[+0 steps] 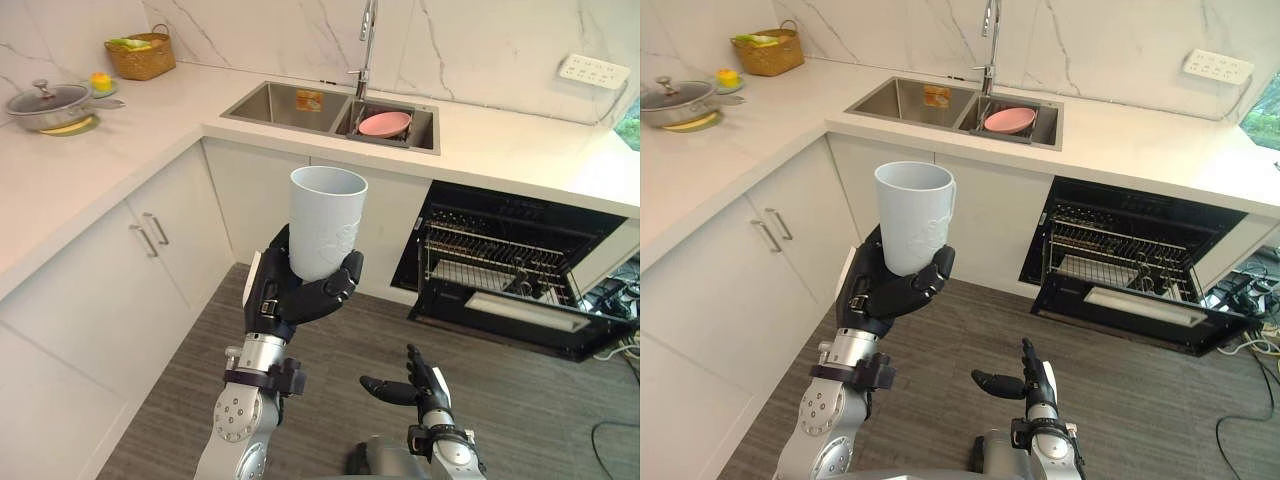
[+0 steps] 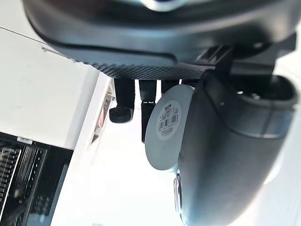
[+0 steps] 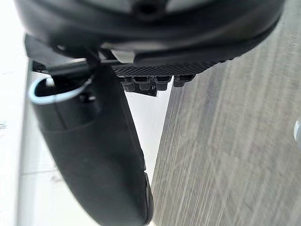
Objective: Walk over to the sink, pick up the cup, carry it to the dishwasher, place the cup inside the dishwasher, then close the dishwasher door
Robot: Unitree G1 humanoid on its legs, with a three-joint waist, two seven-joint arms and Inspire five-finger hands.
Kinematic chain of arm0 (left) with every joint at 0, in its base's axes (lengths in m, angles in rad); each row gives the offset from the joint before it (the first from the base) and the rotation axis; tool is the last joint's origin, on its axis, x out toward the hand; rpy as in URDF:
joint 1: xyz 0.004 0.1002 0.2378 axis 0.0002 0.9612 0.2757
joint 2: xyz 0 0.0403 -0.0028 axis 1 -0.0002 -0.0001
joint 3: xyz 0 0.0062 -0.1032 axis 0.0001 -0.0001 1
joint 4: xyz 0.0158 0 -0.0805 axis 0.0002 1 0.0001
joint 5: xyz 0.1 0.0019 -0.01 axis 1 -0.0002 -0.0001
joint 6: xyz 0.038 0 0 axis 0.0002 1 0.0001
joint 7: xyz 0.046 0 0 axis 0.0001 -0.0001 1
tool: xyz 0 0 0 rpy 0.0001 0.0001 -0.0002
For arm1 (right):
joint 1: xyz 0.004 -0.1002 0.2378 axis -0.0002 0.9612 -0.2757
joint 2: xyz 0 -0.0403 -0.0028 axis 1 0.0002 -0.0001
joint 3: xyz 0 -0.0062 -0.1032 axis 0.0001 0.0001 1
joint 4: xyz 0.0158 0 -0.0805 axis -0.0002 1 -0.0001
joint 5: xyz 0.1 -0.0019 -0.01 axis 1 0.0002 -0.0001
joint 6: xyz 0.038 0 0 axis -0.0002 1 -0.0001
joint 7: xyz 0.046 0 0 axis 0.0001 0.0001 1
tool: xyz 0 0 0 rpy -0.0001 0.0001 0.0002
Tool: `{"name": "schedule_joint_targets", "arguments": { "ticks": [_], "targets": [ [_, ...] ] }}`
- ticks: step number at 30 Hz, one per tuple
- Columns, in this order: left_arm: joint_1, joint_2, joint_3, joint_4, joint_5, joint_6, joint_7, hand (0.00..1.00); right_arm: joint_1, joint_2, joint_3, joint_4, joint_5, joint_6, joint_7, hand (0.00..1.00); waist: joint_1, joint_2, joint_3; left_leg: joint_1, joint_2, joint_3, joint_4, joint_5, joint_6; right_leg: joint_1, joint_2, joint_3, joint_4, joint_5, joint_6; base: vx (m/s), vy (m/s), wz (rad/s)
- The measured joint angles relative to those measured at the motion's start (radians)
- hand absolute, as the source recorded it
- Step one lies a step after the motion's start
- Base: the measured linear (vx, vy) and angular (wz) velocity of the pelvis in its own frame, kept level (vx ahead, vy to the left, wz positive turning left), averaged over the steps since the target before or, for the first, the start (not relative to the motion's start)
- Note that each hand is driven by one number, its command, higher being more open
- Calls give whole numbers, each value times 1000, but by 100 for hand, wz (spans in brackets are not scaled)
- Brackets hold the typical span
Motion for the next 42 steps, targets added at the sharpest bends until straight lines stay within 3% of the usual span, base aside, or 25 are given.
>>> {"name": "schedule_joint_targets", "arguments": {
  "ticks": [2, 4, 6, 8, 9, 12, 14, 15, 17, 19, 21, 23, 25, 27, 30, 31, 32, 33, 36, 38, 40, 41, 42],
  "targets": [
    [-1, -23, 5, 61, 0, 23, 1, 0, 12, -15, 2, -12, 0, 0, 1, 100, -3, 13, 9, -75, 34, -33, 260, 129, -40, 138, 22, -14, -112, -7, -12, 542, -172, 24],
    [8, -26, 1, 61, 0, 27, -3, 0, 29, -15, 2, -35, 1, -1, -1, 100, 12, 17, 12, -156, 72, -29, 491, 146, -57, 261, 38, -9, -210, -7, -12, 475, -118, -3],
    [14, -29, 1, 47, -1, 26, -14, 0, 36, -15, 2, -48, 2, -8, -6, 100, 22, 18, 11, -240, 117, -2, 608, 130, -32, 353, 54, 3, -288, -7, -12, 449, -38, -19],
    [15, -30, 9, 35, -1, 18, -26, 0, 33, -15, 0, -52, 3, -11, -7, 100, 49, 22, 8, -340, 137, 10, 567, 101, 14, 411, 55, 49, -347, -8, -11, 313, 54, -51],
    [15, -30, 13, 34, -1, 17, -27, 0, 33, -15, -1, -51, 3, -11, -6, 100, 57, 22, 8, -361, 135, 5, 525, 97, 20, 420, 54, 62, -358, -9, -10, 250, 124, -61],
    [15, -32, 31, 35, -1, 18, -27, 0, 32, -20, -2, -41, 3, -12, -6, 100, 62, 20, 10, -424, 75, -56, 200, 116, 11, 439, 17, 109, -358, -47, 44, 291, 224, -43],
    [20, -31, 33, 35, 0, 18, -23, 0, 31, -43, -3, -9, 4, -10, -8, 100, 71, 17, 10, -416, 15, -83, 65, 276, 12, 453, -29, 157, -324, -93, 89, 353, 324, -45],
    [20, -25, 41, 35, 0, 19, -19, 0, 18, -42, -1, 16, 5, -3, -10, 100, 66, 3, 4, -400, -19, -54, 74, 270, 52, 461, -63, 191, -324, -109, 107, 379, 347, -37],
    [7, -27, 53, 24, -1, 18, -6, 0, -4, -36, 2, 16, 4, -2, -12, 100, 54, -5, 10, -426, -31, -36, 142, 221, 92, 454, -86, 254, -330, -106, 112, 362, 373, -31],
    [12, -18, 52, 13, -1, 18, 4, 0, -20, -20, 2, 14, 4, -1, -10, 100, 75, -19, 14, -407, -35, 11, 167, 178, 110, 455, -107, 306, -322, -94, 132, 260, 288, -58],
    [15, -5, 39, -5, 0, 18, 5, 0, -32, -1, 2, -3, 2, -2, -9, 100, 74, -27, 17, -332, -49, 61, 123, 146, 116, 385, -124, 340, -139, -88, 150, 216, 198, -59],
    [15, 15, 25, -27, 0, 18, 6, 0, -38, 22, 2, -15, 2, -2, -7, 100, 73, -37, 20, -257, -55, 111, 64, 140, 125, 286, -139, 336, 71, -64, 202, 152, 118, -66],
    [13, 19, 1, -43, 0, 16, 6, 0, -32, 39, 2, -29, 1, -2, -6, 100, 60, -38, 15, -204, -46, 133, 26, 128, 127, 217, -143, 280, 171, -79, 187, 126, 63, -53],
    [9, 18, -35, -50, 0, 2, 5, 0, -34, 44, 3, -50, 0, -1, -7, 100, 55, -36, 11, -177, -25, 160, 12, 103, 124, 141, -141, 203, 180, -100, 166, 149, -26, -50],
    [-7, 20, -55, -24, 0, -7, 9, 0, -66, 35, 21, -59, 0, -2, -13, 100, 30, -40, 8, -124, 21, 214, -21, 101, 74, 34, -104, 31, 49, -103, 126, 204, -124, -54],
    [-11, 20, -55, -15, 0, -7, 13, 0, -75, 31, 30, -59, 0, -2, -15, 100, 24, -41, 7, -118, 26, 224, -25, 99, 69, 21, -96, 1, -1, -83, 110, 278, -161, -32],
    [-29, 19, -56, 21, 0, -13, 19, 0, -88, 19, 43, -58, 0, -4, -19, 100, -2, -49, 2, -108, 23, 213, -21, 93, 58, 17, -75, -29, -84, 30, 53, 353, -144, -26],
    [-50, 10, -59, 73, 1, 0, 26, 0, -97, -6, 46, -54, 0, -3, -23, 100, -12, -9, 0, -93, 51, 194, -42, 103, 50, 51, -34, -35, -131, 47, 33, 365, -132, -31],
    [-60, 0, -54, 124, 3, 10, 27, 0, -102, -33, 51, -63, 0, -4, -26, 100, -23, 17, 11, -32, 71, 169, -62, 151, 30, 118, 20, -4, -194, 46, 20, 372, -139, -52],
    [-58, -24, -48, 129, 20, 16, 26, 0, -65, -44, 39, -106, -1, -4, -36, 100, -26, 26, 20, -43, 114, 156, 115, 178, 12, 220, 51, 11, -265, 45, 18, 309, -91, -31],
    [-57, -41, -29, 120, 21, 15, 25, 0, -29, -49, 39, -195, -2, -5, -43, 100, -19, 41, 35, -104, 162, 143, 362, 254, 10, 309, 70, 47, -320, 44, 16, 242, 2, -54],
    [-48, -48, -24, 102, 21, 13, 26, 0, -20, -48, 40, -247, -2, -10, -48, 100, -9, 45, 35, -167, 181, 119, 495, 217, -8, 335, 75, 80, -343, 43, 15, 122, 59, -55],
    [-41, -49, -23, 89, 21, 13, 26, 0, -20, -45, 40, -266, -2, -12, -51, 100, -7, 48, 33, -200, 180, 105, 531, 192, -6, 344, 75, 92, -351, 43, 15, 145, 85, -68]
  ]
}}
